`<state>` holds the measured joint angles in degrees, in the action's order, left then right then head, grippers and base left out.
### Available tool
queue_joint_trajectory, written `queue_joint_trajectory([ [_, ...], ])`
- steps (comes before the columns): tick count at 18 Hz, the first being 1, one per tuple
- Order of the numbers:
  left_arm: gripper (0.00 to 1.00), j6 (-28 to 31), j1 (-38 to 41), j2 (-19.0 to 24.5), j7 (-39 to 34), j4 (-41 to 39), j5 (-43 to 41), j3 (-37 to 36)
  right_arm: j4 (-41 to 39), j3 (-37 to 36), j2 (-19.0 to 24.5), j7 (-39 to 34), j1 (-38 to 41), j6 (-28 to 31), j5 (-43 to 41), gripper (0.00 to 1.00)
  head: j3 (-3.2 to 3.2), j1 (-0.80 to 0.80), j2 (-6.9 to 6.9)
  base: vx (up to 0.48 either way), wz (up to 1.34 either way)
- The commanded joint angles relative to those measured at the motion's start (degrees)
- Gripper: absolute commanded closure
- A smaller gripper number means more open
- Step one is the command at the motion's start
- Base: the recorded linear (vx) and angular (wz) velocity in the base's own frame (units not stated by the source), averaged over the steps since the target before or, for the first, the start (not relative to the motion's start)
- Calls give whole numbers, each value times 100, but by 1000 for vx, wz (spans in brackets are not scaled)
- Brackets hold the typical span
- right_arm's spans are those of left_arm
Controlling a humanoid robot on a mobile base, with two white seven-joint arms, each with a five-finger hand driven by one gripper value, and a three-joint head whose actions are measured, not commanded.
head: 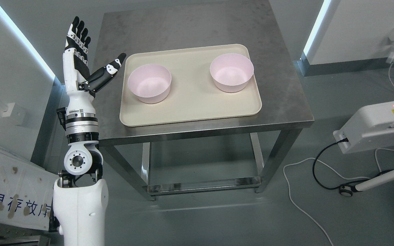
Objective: Stack pink IKEA bowls on left shelf middle
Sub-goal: 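Move the left hand toward the pink bowl nearest it on the tray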
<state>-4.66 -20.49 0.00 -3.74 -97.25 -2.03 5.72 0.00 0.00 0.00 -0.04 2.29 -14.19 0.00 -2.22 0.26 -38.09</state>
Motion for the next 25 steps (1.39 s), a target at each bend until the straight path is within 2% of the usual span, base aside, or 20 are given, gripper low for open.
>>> queue_joint_trajectory([
  [1, 0, 9, 1, 100, 5, 13, -8, 35, -100, -26, -100, 4, 0, 3, -9, 0, 0, 0, 0, 0, 0],
  [4, 0, 9, 1, 100, 31, 48, 1, 61, -100, -26, -100, 4, 0, 3, -9, 0, 0, 0, 0, 0, 0],
  [6, 0, 9, -113, 149, 336, 223, 1, 35, -100, -26, -100, 4, 0, 3, -9, 0, 0, 0, 0, 0, 0],
  [8, 0, 9, -384, 456, 1562, 740, -8, 26, -100, -26, -100, 4, 0, 3, -9, 0, 0, 0, 0, 0, 0],
  [10, 0, 26, -770, 527, 2566, 1241, -26, 35, -100, -26, -100, 4, 0, 3, -9, 0, 0, 0, 0, 0, 0],
  [11, 0, 87, -903, 553, 2701, 1435, -60, 17, -100, -26, -100, 4, 0, 3, -9, 0, 0, 0, 0, 0, 0],
  [16, 1, 1475, -1343, 545, 2685, 1700, -526, -80, -100, -26, -100, 4, 0, 3, -9, 0, 0, 0, 0, 0, 0],
  [20, 0, 1520, -1519, 483, 2527, 2069, -527, -45, -100, -26, -100, 4, 0, 3, -9, 0, 0, 0, 0, 0, 0],
  [25, 6, 1511, -1432, 808, 2597, 2158, -518, -150, -100, -26, -100, 4, 0, 3, -9, 0, 0, 0, 0, 0, 0],
])
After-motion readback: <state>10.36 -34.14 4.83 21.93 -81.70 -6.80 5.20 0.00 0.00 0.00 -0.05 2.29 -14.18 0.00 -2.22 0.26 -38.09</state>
